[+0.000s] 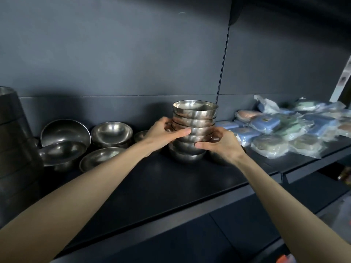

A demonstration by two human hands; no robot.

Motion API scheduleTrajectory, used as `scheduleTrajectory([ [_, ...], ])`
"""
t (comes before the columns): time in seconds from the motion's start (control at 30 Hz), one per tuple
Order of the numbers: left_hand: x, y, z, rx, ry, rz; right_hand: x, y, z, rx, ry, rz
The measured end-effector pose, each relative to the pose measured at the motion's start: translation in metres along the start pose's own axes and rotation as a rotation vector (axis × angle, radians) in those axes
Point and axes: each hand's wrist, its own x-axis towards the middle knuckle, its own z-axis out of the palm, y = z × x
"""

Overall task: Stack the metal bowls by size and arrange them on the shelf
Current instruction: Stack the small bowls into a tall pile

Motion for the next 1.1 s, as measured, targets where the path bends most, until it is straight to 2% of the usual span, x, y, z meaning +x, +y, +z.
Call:
scheduleTrajectory([
  [0.3, 0.005, -0.015, 0.003, 0.048, 0.030, -0.026, 0.011, 0.015, 0.009, 0.006, -0.071, -0.008],
  [0.5, 0.001, -0.018, 0.006, 0.113, 0.061, -0.029, 0.009, 0.018, 0.007, -0.100, -0.078, -0.025],
  [0.7, -0.012, -0.012, 0.009, 0.106, 0.076, -0.032, 0.004, 0.016, 0.005, -0.104, -0.107, -0.013],
  [1.1, -0.066, -0.011, -0.002, 0.035, 0.139, -0.008, -0.036, 0.000, 0.018, 0.041, -0.154, -0.058],
])
